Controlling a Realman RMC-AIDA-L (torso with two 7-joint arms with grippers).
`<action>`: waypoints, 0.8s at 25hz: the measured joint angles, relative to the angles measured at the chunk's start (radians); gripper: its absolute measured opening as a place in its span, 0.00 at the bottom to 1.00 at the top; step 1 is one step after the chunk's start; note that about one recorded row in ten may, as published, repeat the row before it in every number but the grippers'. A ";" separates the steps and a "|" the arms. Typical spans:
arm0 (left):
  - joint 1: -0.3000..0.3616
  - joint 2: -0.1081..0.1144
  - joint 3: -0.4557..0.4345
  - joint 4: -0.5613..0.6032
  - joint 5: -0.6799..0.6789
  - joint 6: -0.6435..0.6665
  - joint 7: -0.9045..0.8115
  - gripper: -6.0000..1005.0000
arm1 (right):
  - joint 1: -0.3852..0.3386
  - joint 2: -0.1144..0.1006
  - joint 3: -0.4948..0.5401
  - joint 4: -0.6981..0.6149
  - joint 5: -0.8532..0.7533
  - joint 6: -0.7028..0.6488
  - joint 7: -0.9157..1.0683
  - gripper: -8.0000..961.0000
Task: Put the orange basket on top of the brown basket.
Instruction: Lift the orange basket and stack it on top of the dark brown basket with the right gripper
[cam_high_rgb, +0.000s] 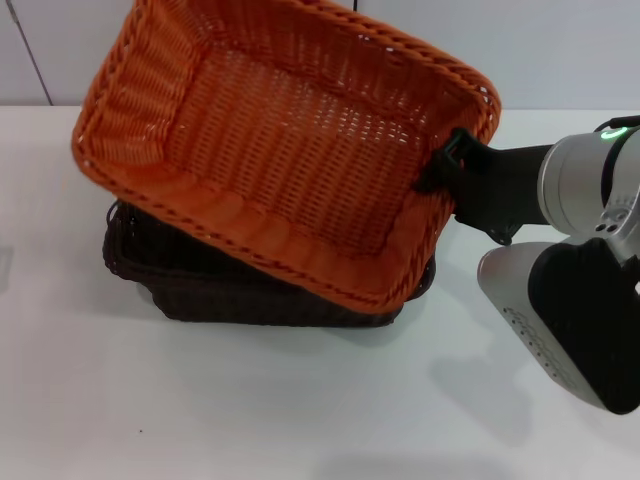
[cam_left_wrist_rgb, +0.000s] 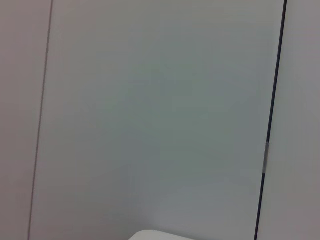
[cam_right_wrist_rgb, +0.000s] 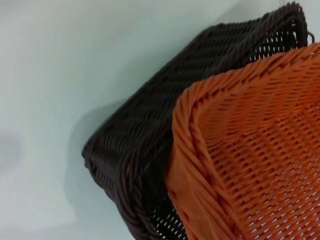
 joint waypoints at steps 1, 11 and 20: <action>-0.001 0.000 0.001 0.000 0.000 0.000 0.000 0.84 | 0.000 0.000 0.000 0.000 0.000 0.000 0.000 0.17; -0.006 0.000 0.009 -0.008 -0.001 -0.013 0.000 0.84 | -0.030 -0.005 -0.022 -0.010 -0.005 0.012 0.061 0.22; -0.015 0.003 0.009 -0.009 -0.002 -0.028 0.000 0.84 | -0.108 -0.004 -0.068 -0.121 -0.054 -0.039 0.113 0.40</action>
